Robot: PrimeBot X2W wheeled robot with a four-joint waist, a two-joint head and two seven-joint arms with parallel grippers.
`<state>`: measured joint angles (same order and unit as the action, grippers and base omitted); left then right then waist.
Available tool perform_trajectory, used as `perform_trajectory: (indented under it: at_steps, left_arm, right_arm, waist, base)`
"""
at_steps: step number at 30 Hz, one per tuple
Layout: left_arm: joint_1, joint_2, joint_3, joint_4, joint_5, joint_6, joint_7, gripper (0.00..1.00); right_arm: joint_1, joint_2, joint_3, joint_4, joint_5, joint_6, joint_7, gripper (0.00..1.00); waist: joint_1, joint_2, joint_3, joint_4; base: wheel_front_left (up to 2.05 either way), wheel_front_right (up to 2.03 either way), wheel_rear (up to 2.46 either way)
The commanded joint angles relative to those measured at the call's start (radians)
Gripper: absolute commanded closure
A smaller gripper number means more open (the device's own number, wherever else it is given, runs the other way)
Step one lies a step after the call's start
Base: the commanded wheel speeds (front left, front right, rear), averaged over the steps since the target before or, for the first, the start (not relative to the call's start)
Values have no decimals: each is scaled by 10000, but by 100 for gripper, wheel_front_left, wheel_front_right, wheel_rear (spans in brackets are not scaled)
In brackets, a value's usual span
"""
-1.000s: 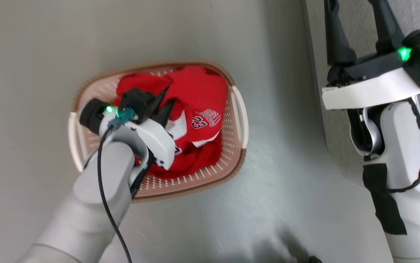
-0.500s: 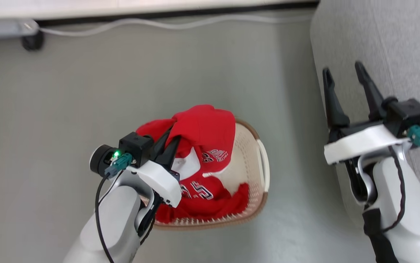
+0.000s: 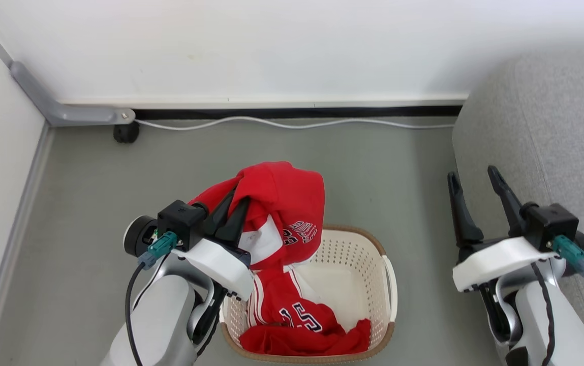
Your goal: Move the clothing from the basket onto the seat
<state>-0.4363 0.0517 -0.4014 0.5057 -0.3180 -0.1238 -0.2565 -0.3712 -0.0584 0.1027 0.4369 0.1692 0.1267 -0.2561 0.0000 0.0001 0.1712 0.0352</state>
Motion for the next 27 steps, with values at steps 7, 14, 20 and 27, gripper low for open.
perform_trajectory:
  at_steps: [7, 14, 20, 27]
  left_arm:
    - [-374, 153, 307, -1378, -89, -67, -53, 100]
    - [-968, 344, 107, -2406, -287, -68, -53, 100]
    - [-1192, 492, 134, -2703, -439, -68, -53, 100]
    - [-1091, 490, 54, -2731, -554, -68, -53, 100]
  right_arm:
    - [537, 7, 93, -157, 93, 40, -57, 0]
    - [705, 39, 150, -123, 159, 40, -57, 0]
    - [658, 57, 227, -99, 211, 40, -57, 0]
    - [503, 72, 658, -1172, 492, 40, -57, 0]
  waist:
    - [0, -1, -613, 293]
    - [0, -1, -680, 298]
    - [0, -1, -631, 238]
    - [0, -1, -566, 178]
  base:
    - [0, 0, 0]
    - [0, 0, 0]
    - [0, 0, 0]
    - [0, 0, 0]
